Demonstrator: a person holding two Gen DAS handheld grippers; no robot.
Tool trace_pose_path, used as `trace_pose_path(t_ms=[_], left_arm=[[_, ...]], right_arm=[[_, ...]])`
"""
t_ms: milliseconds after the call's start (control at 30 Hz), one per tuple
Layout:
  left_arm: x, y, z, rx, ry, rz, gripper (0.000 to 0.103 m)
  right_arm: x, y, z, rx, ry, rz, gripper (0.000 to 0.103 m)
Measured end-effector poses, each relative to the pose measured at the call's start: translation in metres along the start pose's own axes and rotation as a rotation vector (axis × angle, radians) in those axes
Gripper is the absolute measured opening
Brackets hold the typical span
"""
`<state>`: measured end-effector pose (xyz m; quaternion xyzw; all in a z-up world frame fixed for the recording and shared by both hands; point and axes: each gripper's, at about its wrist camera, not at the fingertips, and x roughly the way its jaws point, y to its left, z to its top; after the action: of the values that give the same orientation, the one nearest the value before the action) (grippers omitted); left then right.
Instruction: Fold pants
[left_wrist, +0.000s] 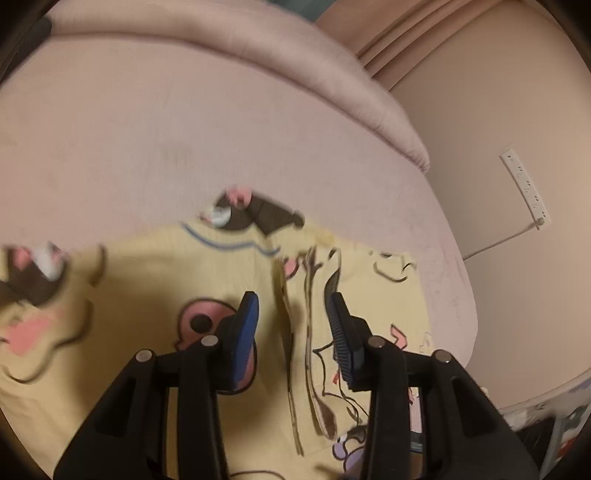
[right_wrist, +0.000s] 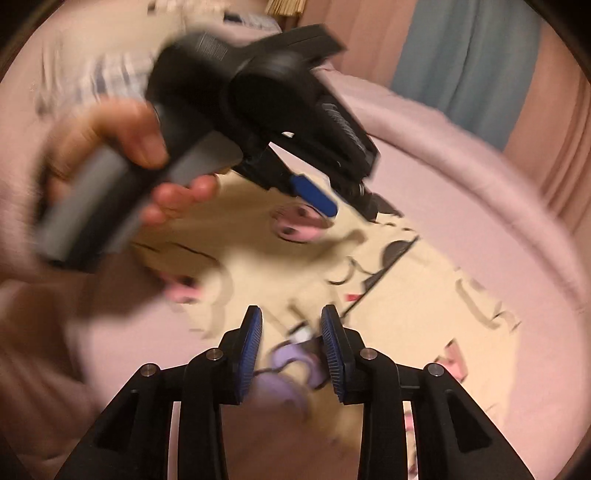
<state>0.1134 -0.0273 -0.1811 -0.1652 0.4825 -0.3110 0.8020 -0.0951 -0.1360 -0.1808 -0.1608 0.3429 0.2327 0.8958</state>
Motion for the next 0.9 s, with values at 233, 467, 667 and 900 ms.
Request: trace_pose_path(t_ms=[233, 467, 667, 900], left_arm=[[0.015, -0.036, -0.014, 0.049, 0.039, -0.108, 0.038], [0.044, -0.026, -0.065, 0.044, 0.176, -0.082, 0.03], [0.016, -0.011, -0.075, 0.011, 0.149, -0.094, 0.028], [0.008, -0.013, -0.081, 0.004, 0.125, -0.064, 0.03]], right_arm=[[-0.025, -0.114, 0.014, 0.43, -0.092, -0.014, 0.032], [0.055, -0.151, 0.01, 0.449, 0.158, -0.092, 0.032], [0.046, -0.141, 0.05, 0.397, 0.105, 0.021, 0.037], [0.072, -0.116, 0.085, 0.275, 0.192, 0.005, 0.04]])
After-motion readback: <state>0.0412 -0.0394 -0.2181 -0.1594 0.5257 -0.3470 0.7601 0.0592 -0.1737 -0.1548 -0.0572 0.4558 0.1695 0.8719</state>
